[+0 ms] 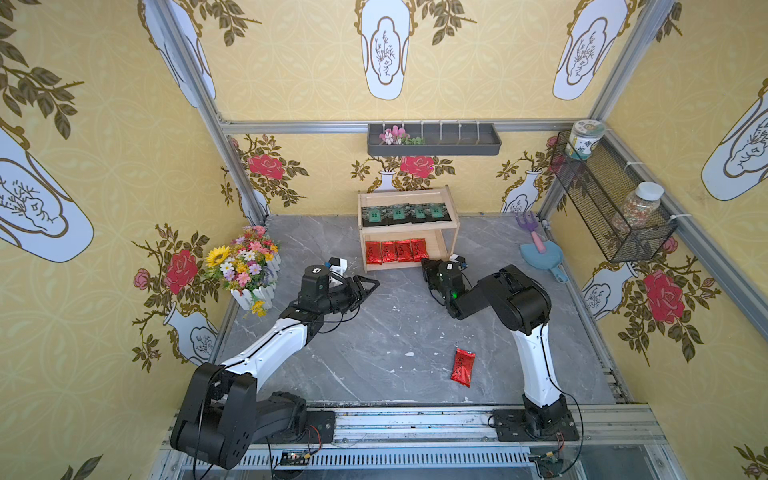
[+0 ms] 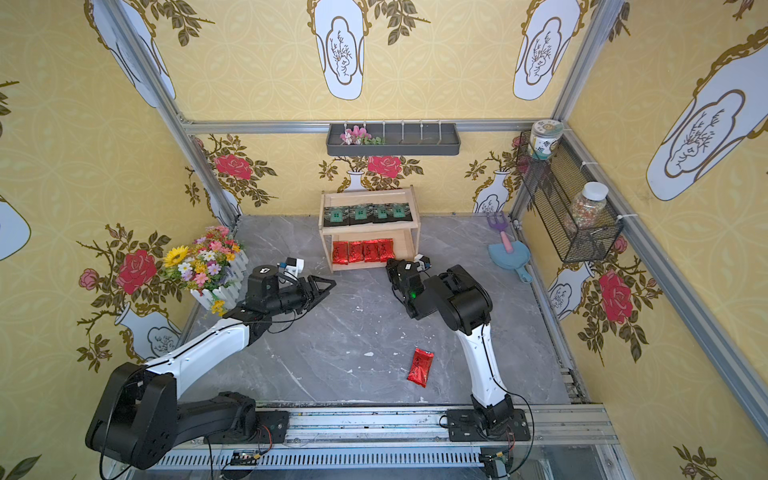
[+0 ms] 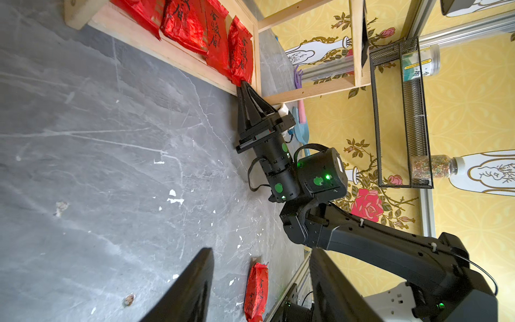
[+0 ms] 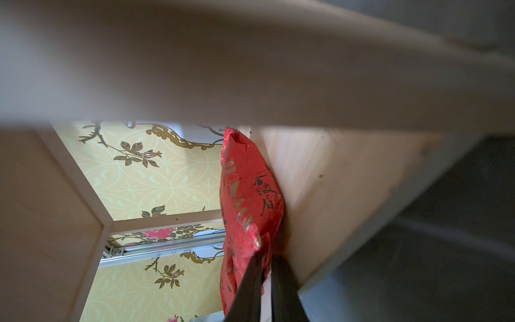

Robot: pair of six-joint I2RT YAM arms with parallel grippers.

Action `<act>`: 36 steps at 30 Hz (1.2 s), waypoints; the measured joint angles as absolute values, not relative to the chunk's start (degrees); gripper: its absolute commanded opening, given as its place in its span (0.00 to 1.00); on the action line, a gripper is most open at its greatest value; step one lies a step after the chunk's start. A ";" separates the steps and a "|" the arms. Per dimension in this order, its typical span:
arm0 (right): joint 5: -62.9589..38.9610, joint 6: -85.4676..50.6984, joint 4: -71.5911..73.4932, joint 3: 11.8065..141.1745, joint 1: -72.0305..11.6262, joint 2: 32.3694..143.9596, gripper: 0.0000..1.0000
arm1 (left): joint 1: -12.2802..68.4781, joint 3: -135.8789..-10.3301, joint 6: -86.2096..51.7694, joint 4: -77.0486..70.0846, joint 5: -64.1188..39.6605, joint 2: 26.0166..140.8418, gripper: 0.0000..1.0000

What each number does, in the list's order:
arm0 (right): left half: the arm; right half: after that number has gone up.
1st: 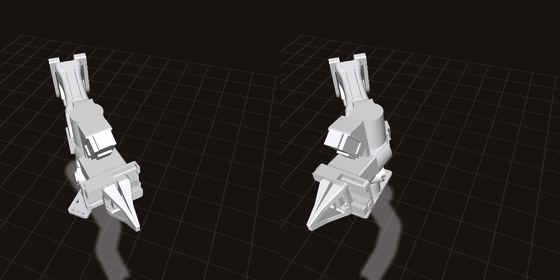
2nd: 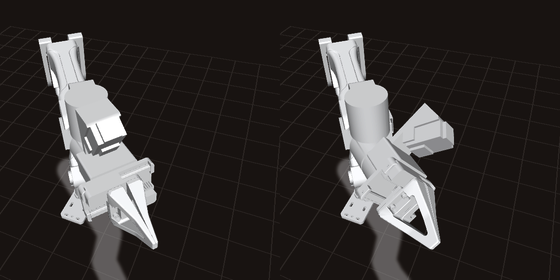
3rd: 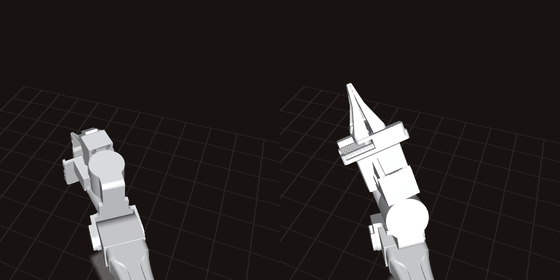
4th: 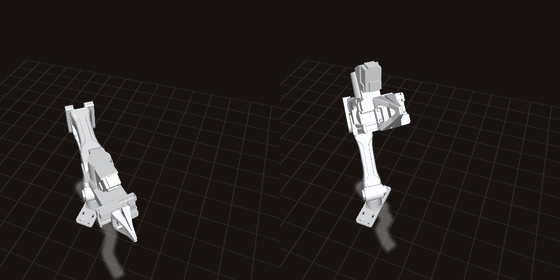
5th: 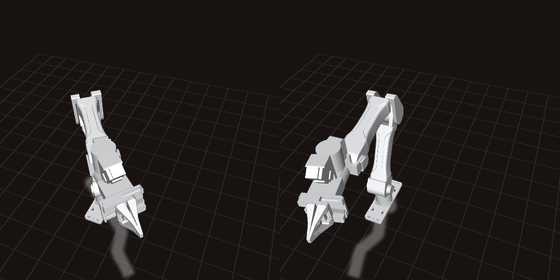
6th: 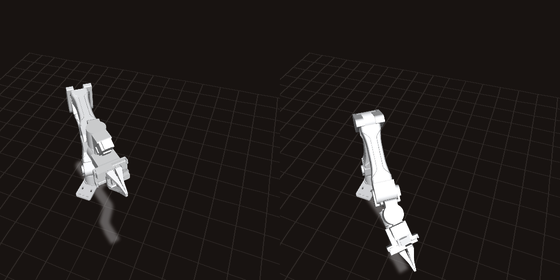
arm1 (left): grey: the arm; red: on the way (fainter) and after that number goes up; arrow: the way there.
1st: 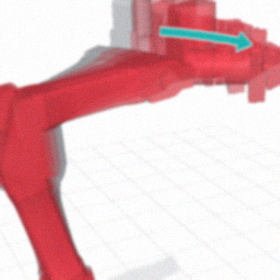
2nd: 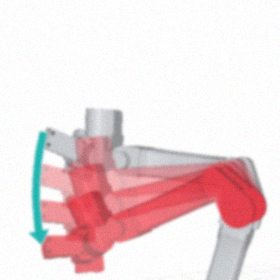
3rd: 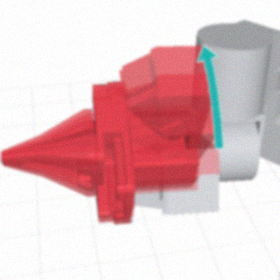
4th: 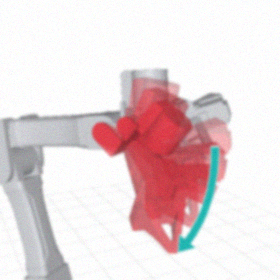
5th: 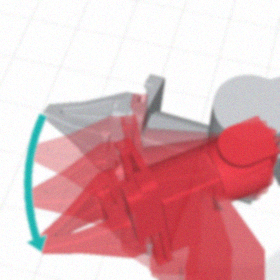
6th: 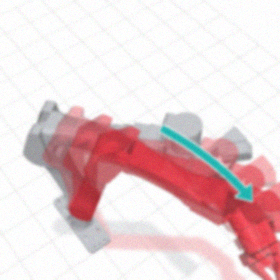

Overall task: Place the tea bags on the shelf by color
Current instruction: Place the tea bag on the shelf, then move the tea bag to the center of the board.

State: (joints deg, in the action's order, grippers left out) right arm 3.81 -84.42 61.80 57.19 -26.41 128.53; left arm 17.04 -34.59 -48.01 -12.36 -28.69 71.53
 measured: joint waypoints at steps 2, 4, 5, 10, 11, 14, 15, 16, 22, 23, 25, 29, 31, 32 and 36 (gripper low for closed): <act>3.31 -84.90 62.11 57.30 -26.24 128.53 0.26 | 17.04 -34.59 -47.99 -12.38 -28.69 71.53 0.60; 2.85 -85.03 62.61 57.30 -26.13 128.49 0.34 | 17.04 -34.59 -47.99 -12.36 -28.69 71.53 0.60; 2.63 -85.06 62.76 57.25 -26.04 128.33 0.36 | 17.04 -34.59 -47.99 -12.38 -28.69 71.53 0.61; 0.71 -84.53 61.34 54.81 -25.82 125.32 0.43 | 17.04 -34.59 -47.99 -12.38 -28.64 71.53 0.60; 0.12 -84.29 60.80 54.24 -25.82 124.62 0.44 | 17.04 -34.59 -47.99 -12.38 -28.62 71.53 0.60; -0.78 -83.09 57.14 52.14 -26.55 121.36 0.46 | 17.04 -34.59 -47.88 -12.38 -28.49 71.61 0.60; -1.43 -82.17 55.48 51.40 -27.05 119.81 0.46 | 17.04 -34.59 -47.79 -12.38 -28.40 71.68 0.60; -1.69 -81.49 54.30 50.74 -27.53 118.50 0.46 | 17.04 -34.59 -47.66 -12.36 -28.16 71.75 0.60; -1.78 -72.90 39.77 46.26 -31.94 106.13 0.47 | 19.75 -32.53 -47.57 -13.61 -24.82 73.45 0.60; -1.19 -70.57 35.42 46.17 -33.01 103.28 0.48 | 21.04 -32.56 -47.55 -13.61 -24.12 74.48 0.60; -0.12 -66.41 27.90 47.11 -34.70 99.04 0.49 | 23.24 -32.75 -47.27 -13.69 -23.33 76.23 0.60; 5.08 -56.95 8.75 53.30 -39.66 92.82 0.52 | 25.06 -32.75 -46.28 -13.69 -20.49 77.45 0.61; 7.53 -53.89 0.10 55.48 -42.24 91.26 0.52 | 25.54 -32.73 -45.23 -13.69 -19.25 77.43 0.60; 8.40 -52.82 -4.08 56.16 -43.29 90.87 0.53 | 25.76 -32.73 -44.77 -13.63 -19.00 77.43 0.60; 12.60 -50.94 -19.88 56.97 -46.83 89.45 0.55 | 28.32 -32.84 -43.46 -13.39 -17.67 77.47 0.61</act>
